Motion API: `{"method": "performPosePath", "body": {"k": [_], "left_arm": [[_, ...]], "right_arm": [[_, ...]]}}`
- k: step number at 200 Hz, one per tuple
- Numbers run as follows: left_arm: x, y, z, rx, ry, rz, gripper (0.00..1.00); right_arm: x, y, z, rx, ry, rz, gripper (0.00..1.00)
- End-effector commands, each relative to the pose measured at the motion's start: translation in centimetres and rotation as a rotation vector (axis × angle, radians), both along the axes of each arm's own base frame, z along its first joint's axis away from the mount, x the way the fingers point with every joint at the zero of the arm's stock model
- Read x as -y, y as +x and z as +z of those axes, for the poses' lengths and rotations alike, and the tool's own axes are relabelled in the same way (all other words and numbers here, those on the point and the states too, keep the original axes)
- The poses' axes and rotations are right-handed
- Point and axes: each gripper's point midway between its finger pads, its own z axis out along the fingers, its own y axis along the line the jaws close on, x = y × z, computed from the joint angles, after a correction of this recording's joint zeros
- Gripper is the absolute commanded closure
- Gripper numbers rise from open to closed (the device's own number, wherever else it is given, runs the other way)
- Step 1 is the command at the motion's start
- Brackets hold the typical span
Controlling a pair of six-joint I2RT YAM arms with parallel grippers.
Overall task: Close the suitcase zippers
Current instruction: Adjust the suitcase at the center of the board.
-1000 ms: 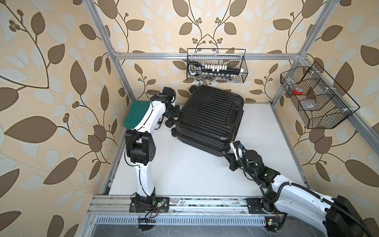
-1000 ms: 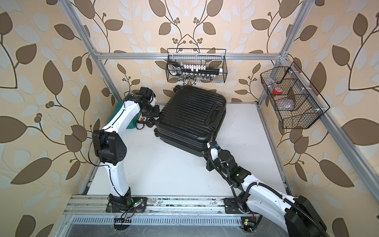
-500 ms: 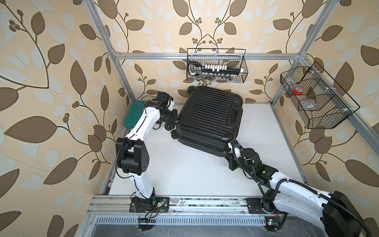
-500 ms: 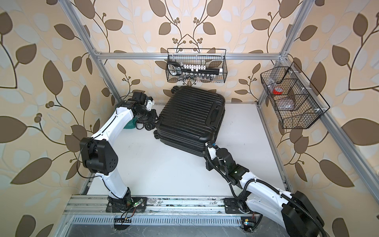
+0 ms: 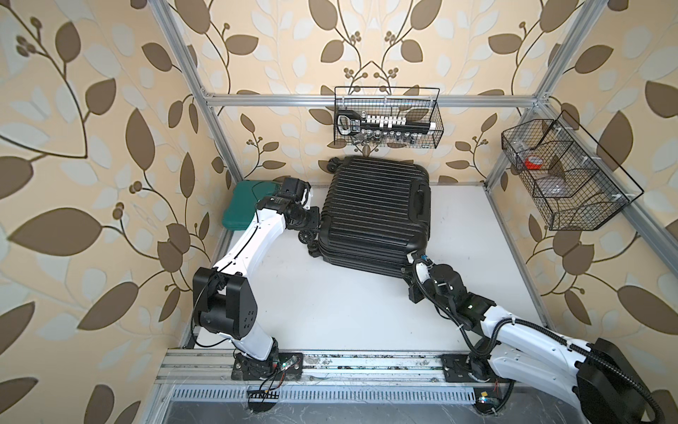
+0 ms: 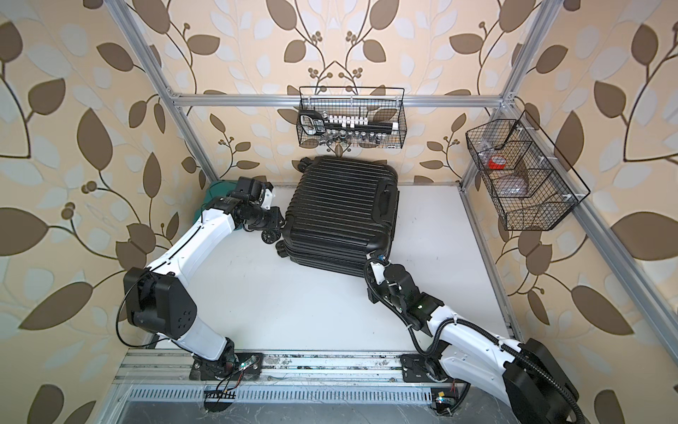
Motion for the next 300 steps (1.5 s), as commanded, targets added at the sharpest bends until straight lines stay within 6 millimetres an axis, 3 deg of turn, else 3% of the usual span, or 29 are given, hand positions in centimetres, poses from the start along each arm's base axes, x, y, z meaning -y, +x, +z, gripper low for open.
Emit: {"method": "performPosePath", "body": {"k": [1, 39, 91, 111, 127, 140, 166, 192, 220, 240, 265, 300], "left_arm": [[7.5, -8.4, -0.6, -0.261, -0.235, -0.222, 0.66], [8.1, -9.6, -0.5, -0.272, -0.272, -0.247, 0.65], [10.6, -12.3, -0.2, -0.305, -0.320, -0.362, 0.61], [10.5, -12.9, 0.1, -0.274, -0.317, -0.382, 0.48], [9.4, -12.5, -0.4, -0.240, -0.239, -0.360, 0.36], [8.1, -12.4, 0.6, -0.163, -0.178, -0.343, 0.26], [6.5, -11.8, 1.7, -0.014, -0.073, -0.369, 0.17], [5.8, -11.3, 3.2, 0.188, 0.008, -0.475, 0.17], [7.3, -14.0, 3.9, 0.402, 0.010, -0.810, 0.17], [7.3, -14.5, 3.7, 0.505, 0.058, -0.911, 0.14], [7.3, -14.5, 2.1, 0.509, 0.122, -1.015, 0.12], [7.7, -12.5, 1.2, 0.482, 0.166, -1.045, 0.13]], "right_arm": [[-3.6, -0.5, 4.8, 0.102, 0.111, 0.155, 1.00], [-3.9, -0.9, 5.6, 0.132, 0.118, 0.192, 1.00], [-3.4, 0.4, 4.6, 0.105, 0.068, 0.130, 1.00], [-2.8, 0.9, 4.1, 0.098, 0.031, 0.090, 1.00], [-2.2, 1.3, 3.6, 0.090, 0.000, 0.055, 1.00], [-1.7, 1.4, 3.2, 0.085, -0.021, 0.031, 1.00], [-1.2, 1.3, 2.8, 0.081, -0.038, 0.014, 1.00], [-1.0, 1.3, 2.6, 0.081, -0.043, 0.010, 1.00], [-0.9, 1.1, 2.4, 0.080, -0.045, 0.011, 1.00], [-0.9, 1.1, 2.6, 0.084, -0.042, 0.012, 1.00], [-0.8, 1.0, 2.6, 0.088, -0.036, 0.014, 1.00], [-0.9, 0.9, 2.6, 0.088, -0.033, 0.018, 1.00]]}}
